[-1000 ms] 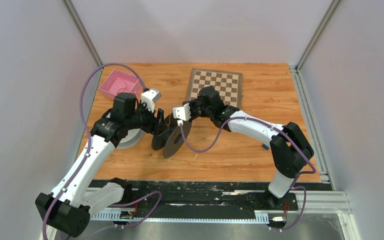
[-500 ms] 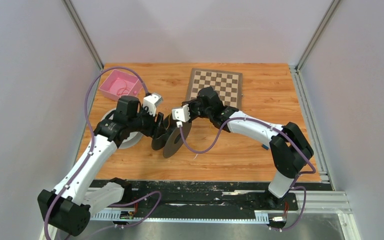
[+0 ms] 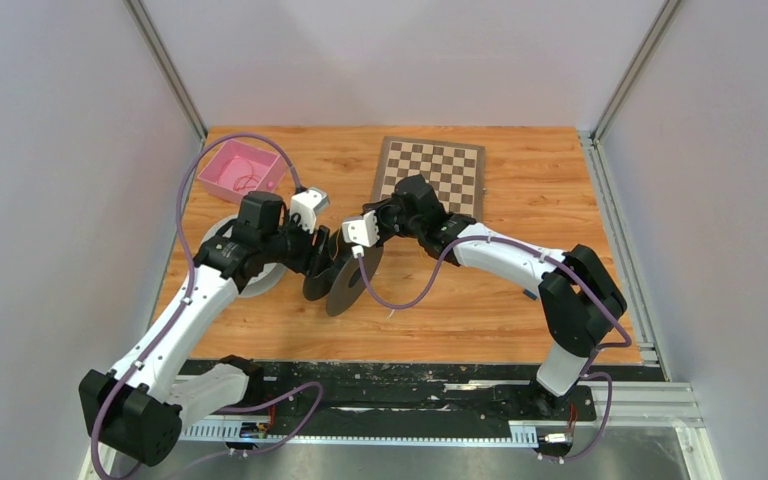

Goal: Wrap the cables
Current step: Pick up the cable reel from the center of the board.

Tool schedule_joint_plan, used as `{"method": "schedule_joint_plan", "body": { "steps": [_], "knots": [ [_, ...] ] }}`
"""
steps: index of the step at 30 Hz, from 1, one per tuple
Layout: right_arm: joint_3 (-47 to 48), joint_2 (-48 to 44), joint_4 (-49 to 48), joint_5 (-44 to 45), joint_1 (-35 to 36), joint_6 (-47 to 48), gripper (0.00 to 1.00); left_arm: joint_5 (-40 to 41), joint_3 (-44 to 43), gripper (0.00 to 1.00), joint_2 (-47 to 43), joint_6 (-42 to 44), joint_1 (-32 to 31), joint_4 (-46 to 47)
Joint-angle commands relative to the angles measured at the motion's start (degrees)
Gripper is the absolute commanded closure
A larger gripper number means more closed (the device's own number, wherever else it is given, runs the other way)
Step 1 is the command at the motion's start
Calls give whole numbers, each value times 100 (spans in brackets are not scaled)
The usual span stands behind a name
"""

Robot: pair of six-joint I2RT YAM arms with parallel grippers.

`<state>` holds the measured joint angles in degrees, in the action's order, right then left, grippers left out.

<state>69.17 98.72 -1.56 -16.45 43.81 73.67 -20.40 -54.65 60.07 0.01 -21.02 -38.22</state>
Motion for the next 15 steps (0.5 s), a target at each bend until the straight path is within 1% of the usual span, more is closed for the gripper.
{"method": "schedule_joint_plan", "body": {
  "steps": [1,9,15],
  "knots": [
    [-26,-5,-239,45,40,101,100,120,79,40,10,163,-80,205],
    [-52,-5,-239,80,48,189,100,301,91,43,129,209,-160,184],
    [-70,11,-241,139,57,259,100,296,95,38,98,201,-195,192]
  ]
}}
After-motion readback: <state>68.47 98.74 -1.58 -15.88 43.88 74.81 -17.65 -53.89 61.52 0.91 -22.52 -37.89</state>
